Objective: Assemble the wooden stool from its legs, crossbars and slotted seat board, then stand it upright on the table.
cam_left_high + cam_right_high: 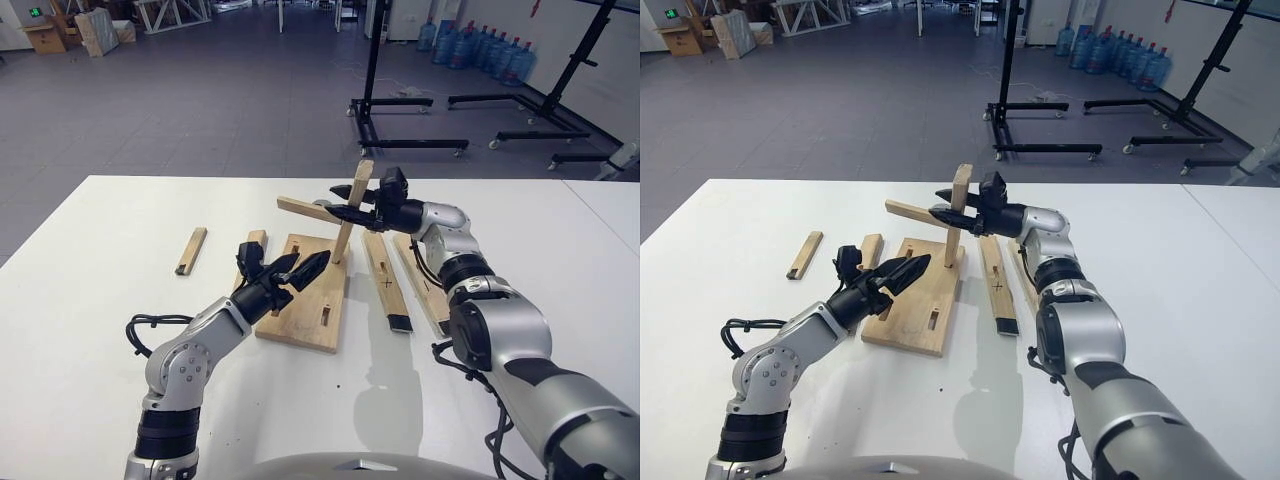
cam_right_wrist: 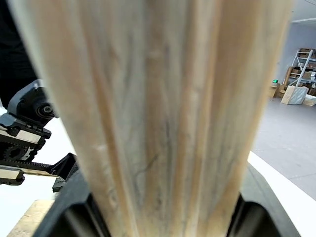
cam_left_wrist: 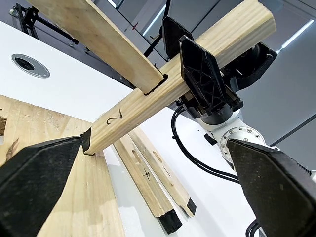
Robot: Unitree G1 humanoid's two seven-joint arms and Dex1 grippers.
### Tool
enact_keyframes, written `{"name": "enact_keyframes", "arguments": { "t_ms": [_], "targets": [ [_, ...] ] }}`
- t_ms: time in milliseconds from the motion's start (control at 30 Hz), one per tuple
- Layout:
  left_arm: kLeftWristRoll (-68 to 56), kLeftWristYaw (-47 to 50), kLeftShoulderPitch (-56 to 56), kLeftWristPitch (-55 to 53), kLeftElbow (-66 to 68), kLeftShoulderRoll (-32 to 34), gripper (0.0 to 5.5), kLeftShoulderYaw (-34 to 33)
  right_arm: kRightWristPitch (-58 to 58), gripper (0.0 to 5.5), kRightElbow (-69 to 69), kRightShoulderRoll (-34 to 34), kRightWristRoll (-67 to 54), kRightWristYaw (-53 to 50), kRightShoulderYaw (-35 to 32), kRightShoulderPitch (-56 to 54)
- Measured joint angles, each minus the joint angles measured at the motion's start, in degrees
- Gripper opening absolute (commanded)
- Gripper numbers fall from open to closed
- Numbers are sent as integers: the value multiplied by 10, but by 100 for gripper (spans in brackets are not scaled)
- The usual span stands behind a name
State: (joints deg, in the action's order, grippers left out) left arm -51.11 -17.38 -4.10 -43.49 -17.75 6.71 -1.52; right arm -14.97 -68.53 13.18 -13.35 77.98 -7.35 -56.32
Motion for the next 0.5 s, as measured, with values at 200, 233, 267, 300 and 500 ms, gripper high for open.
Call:
{"name": "enact_keyframes", "arguments": {
  "t_ms": [200, 233, 267, 300, 500],
  "targets": [
    [0, 0, -1, 0, 1, 0, 539, -1, 82, 206, -29, 11, 0, -51, 2, -8],
    [0, 0, -1, 0, 1, 0, 539, -1, 88, 206, -30, 11, 0, -58, 3, -7],
    [0, 0, -1, 0, 1, 0, 539, -1, 92, 206, -30, 11, 0, -64, 3, -6],
    [0, 0, -1, 0, 1, 0, 539, -2, 95, 206, -30, 10, 0, -71, 5, -6],
    [0, 0, -1, 0, 3, 0, 539, -5, 99, 206, -28, 10, 0, -89, 15, 1]
  ]
}}
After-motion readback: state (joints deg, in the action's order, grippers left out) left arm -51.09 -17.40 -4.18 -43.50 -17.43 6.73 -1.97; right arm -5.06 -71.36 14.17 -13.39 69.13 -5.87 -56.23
